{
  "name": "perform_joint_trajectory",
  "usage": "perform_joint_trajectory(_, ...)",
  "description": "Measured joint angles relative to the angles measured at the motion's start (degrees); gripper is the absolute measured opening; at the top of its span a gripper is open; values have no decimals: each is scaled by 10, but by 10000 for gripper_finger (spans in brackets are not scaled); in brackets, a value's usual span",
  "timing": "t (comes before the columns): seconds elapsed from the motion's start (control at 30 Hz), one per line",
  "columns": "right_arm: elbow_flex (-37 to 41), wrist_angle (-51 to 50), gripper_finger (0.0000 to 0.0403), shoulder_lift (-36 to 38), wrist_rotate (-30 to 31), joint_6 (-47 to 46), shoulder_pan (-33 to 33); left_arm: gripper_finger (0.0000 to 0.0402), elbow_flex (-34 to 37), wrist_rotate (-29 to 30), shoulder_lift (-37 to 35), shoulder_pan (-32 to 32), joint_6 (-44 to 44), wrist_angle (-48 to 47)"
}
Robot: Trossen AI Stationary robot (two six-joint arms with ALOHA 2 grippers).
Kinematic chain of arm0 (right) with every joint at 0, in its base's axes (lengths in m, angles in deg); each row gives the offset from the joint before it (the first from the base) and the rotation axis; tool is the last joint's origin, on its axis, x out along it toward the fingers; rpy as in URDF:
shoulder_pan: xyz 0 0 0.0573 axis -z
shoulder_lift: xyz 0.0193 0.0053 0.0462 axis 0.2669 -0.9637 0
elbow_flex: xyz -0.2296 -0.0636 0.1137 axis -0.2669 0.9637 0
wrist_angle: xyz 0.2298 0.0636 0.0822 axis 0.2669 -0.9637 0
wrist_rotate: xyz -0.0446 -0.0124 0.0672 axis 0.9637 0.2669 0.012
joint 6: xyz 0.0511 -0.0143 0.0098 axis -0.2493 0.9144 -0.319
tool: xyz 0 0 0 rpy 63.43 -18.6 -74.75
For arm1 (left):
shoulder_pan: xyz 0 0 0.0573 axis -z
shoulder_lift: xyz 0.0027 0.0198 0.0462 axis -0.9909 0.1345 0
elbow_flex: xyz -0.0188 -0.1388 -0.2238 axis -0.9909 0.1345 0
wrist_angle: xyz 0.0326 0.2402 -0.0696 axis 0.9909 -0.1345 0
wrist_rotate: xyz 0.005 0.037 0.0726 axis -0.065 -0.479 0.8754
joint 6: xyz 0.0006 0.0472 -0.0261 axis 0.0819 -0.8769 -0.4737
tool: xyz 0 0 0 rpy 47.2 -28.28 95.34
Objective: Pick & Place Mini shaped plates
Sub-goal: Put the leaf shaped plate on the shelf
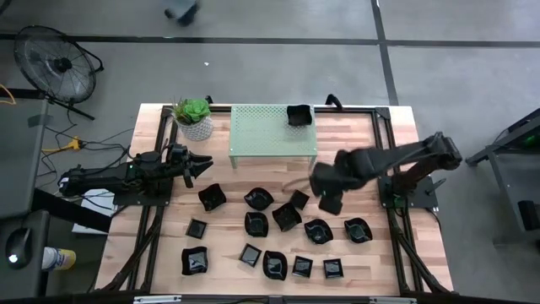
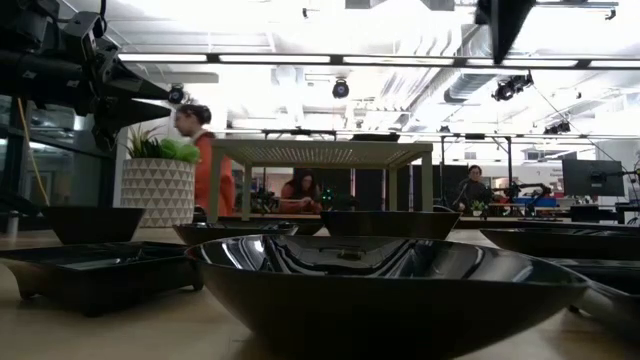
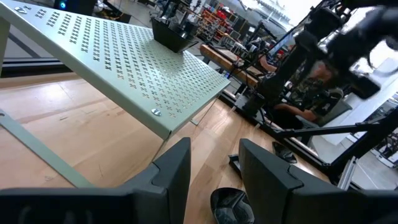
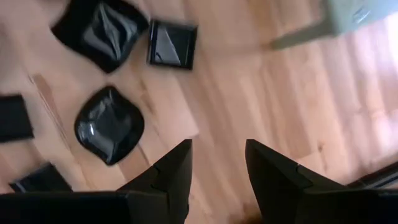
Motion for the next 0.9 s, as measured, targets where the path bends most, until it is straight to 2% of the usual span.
perform_joint_trajectory(0.2,102,69,144,0,-34,-56,-55,134,0,0,0,0,0,0)
perform_joint_trajectory(0.5,222,159,145,11,-65,-118,-101,134,0,0,0,0,0,0)
perform_joint_trajectory(0.7,313,227,145,87,-74,-208,-134,134,0,0,0,0,0,0)
perform_joint_trajectory(0.9,427,273,145,171,-116,-381,-182,134,0,0,0,0,0,0)
